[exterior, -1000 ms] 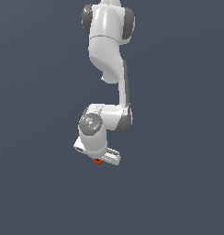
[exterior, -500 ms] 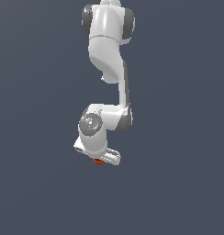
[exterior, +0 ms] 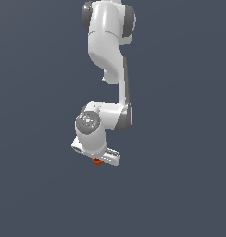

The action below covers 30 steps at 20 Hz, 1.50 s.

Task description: Pick up the object and move it to a goal position.

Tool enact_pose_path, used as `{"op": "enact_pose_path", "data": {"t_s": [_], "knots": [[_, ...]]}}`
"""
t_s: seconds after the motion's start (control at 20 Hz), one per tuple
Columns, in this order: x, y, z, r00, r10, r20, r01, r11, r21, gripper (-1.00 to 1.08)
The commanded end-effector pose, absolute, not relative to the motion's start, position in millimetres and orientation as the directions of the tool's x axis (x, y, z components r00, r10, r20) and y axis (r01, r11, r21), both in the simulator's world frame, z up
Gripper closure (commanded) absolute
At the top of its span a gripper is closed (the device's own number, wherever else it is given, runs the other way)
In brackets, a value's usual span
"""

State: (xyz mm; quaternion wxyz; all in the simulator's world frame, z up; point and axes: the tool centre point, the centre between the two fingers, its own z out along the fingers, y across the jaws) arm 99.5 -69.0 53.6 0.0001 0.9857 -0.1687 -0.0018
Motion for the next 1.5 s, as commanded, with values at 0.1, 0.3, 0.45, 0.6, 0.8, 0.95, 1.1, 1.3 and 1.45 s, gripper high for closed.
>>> {"op": "enact_pose_path", "data": {"t_s": [0.1,0.3,0.45,0.6,0.8,0.95,1.1,1.3,1.45], "knots": [[102.1,-82.0,84.1,0.943,-0.333,-0.001,-0.333,-0.943,0.000,1.08],[104.7,-97.6,120.3,0.943,-0.333,-0.001,-0.333,-0.943,0.000,1.08],[107.0,-110.1,149.4,0.943,-0.333,-0.001,-0.333,-0.943,0.000,1.08],[109.6,-122.4,178.0,0.943,-0.333,-0.001,-0.333,-0.943,0.000,1.08],[113.2,-137.9,213.6,0.943,-0.333,0.000,-0.333,-0.943,0.000,1.08],[115.8,-146.4,233.1,0.943,-0.333,0.000,-0.333,-0.943,0.000,1.08],[117.8,-152.6,246.9,0.943,-0.333,0.000,-0.333,-0.943,0.000,1.08],[119.9,-157.5,257.9,0.943,-0.333,0.000,-0.333,-0.943,0.000,1.08],[120.8,-159.2,261.5,0.943,-0.333,0.000,-0.333,-0.943,0.000,1.08]]}}
